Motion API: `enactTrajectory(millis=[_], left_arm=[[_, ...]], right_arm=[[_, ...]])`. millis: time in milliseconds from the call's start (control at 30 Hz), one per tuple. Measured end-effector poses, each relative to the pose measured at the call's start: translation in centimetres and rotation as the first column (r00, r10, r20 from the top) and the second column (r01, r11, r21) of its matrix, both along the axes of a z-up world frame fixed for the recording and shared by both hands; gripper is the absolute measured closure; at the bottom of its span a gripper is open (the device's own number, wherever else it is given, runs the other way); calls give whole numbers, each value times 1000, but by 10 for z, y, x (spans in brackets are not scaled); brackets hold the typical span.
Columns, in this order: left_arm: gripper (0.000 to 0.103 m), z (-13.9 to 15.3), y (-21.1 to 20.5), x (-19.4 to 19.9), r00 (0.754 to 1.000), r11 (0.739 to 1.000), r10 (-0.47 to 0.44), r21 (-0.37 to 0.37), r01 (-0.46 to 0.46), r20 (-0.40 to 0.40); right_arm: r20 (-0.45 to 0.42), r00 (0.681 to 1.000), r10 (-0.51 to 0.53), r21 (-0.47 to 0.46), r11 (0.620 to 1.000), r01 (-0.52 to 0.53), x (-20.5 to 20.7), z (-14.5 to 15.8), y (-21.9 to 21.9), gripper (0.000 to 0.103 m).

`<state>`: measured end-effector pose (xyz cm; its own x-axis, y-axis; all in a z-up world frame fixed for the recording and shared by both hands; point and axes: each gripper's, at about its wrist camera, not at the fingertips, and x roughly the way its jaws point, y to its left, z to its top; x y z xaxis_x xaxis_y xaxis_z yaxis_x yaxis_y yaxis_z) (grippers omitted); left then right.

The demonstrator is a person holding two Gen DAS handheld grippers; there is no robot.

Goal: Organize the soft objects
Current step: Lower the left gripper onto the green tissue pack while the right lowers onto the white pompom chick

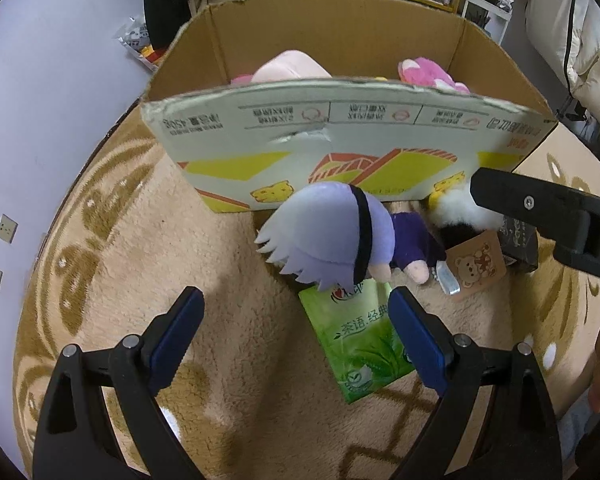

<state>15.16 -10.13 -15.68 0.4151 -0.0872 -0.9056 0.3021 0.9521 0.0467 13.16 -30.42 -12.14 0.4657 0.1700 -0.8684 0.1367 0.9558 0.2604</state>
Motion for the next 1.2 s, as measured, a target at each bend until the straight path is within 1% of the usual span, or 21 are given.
enactTrajectory(millis=[200, 500, 567, 700, 767, 933, 1000, 1033, 1067, 1200], left_arm=[[11, -9, -4, 6, 1000, 1000, -1, -8, 0, -23], [11, -20, -7, 14, 998, 999, -4, -33, 2, -55], [11, -22, -10, 15, 998, 999, -4, -33, 2, -61], [11, -29, -12, 18, 997, 1000, -6, -28, 3, -78], [11, -31, -17, 18, 997, 1000, -5, -25, 2, -83], [11, -37, -15, 24, 994, 999, 7, -35, -11, -106], [11, -39, -13, 24, 994, 999, 13, -42, -18, -112], [11, -41, -15, 24, 994, 999, 11, -39, -16, -113], [11, -43, -12, 24, 994, 999, 9, -38, -14, -113], [12, -48, -11, 20, 993, 999, 4, -34, -8, -122]], right_arm=[[-25, 1000, 1, 12, 1000, -1, 5, -11, -1, 6], [-43, 999, 13, -4, 1000, -13, 12, -22, 3, 8], [-45, 999, 17, -13, 1000, -17, 13, -24, 3, 13], [-55, 998, 16, -19, 1000, -17, 16, -29, 4, 18], [-57, 998, 19, -24, 999, -20, 17, -30, 5, 24], [-63, 998, 28, -27, 999, -30, 19, -34, 10, 26], [-65, 997, 32, -33, 999, -34, 19, -35, 9, 34], [-64, 997, 32, -39, 999, -35, 19, -36, 10, 43], [-67, 997, 27, -44, 999, -30, 19, -36, 9, 49], [-68, 998, 4, -12, 1000, -5, 15, -35, 2, 49]])
